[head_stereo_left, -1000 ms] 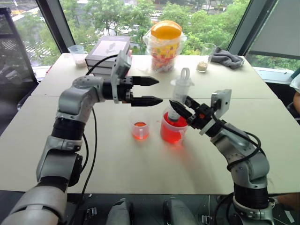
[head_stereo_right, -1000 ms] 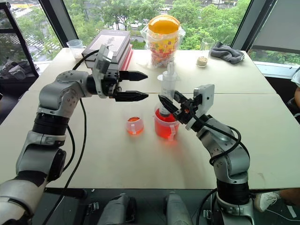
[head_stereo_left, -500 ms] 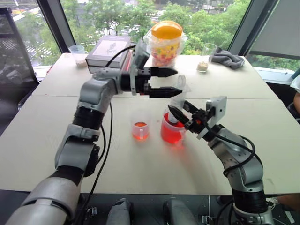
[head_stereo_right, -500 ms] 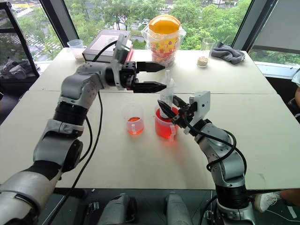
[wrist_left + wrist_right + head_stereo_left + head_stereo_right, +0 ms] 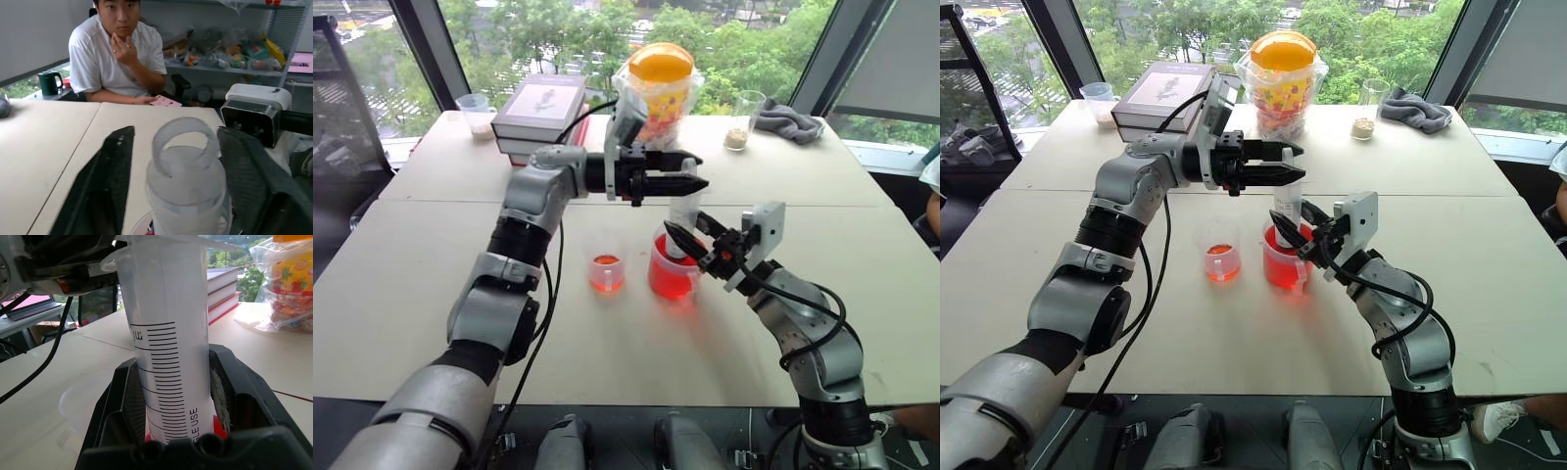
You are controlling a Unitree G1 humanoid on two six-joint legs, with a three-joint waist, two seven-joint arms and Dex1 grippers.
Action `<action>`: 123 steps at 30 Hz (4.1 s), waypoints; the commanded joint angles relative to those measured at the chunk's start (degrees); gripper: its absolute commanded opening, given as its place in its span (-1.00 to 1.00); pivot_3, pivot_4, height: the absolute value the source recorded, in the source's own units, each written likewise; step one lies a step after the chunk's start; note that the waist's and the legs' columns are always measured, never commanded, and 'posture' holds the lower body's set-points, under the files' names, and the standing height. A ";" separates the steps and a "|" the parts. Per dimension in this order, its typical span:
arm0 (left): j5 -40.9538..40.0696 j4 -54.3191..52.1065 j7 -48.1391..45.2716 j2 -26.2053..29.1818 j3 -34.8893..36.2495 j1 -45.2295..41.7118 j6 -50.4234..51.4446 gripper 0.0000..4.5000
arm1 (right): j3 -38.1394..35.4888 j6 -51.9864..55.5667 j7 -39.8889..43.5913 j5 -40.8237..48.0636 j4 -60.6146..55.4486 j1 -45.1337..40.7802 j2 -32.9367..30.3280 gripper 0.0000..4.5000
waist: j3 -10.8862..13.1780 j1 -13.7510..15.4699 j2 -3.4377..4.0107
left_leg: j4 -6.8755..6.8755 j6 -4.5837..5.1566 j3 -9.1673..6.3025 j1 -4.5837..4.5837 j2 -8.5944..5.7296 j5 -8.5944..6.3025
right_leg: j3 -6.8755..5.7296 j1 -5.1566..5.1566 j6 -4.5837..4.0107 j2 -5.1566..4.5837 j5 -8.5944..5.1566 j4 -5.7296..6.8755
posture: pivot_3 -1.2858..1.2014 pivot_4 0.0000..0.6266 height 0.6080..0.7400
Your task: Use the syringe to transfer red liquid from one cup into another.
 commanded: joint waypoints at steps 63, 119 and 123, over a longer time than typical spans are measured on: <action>-0.79 -3.36 2.23 3.01 3.58 -2.01 -1.04 0.97 | -1.27 6.02 -0.35 4.71 -6.47 -5.61 -2.45 -0.34 | 0.00 -0.02 0.00 | 0.00 0.00 -0.04 0.00 0.01 0.00 | -0.01 0.00 0.01 0.02 0.00 0.04 | 0.03 -0.52 1.00; -8.27 -14.93 4.13 15.42 8.97 2.55 9.43 0.97 | 10.30 -4.82 8.66 1.01 17.93 -16.60 10.81 -0.34 | 0.00 -0.39 0.01 | -0.01 -0.10 0.05 0.13 0.04 0.06 | -0.02 0.02 0.01 0.01 0.01 0.19 | 0.03 -0.52 1.00; -8.87 -14.63 3.84 17.96 10.49 2.72 10.56 0.97 | 10.19 -4.75 8.86 0.80 17.88 -16.57 10.84 -0.34 | 0.00 -0.41 0.01 | -0.01 -0.10 0.04 0.13 0.04 0.06 | -0.02 0.02 0.01 0.01 0.01 0.19 | 0.03 -0.52 1.00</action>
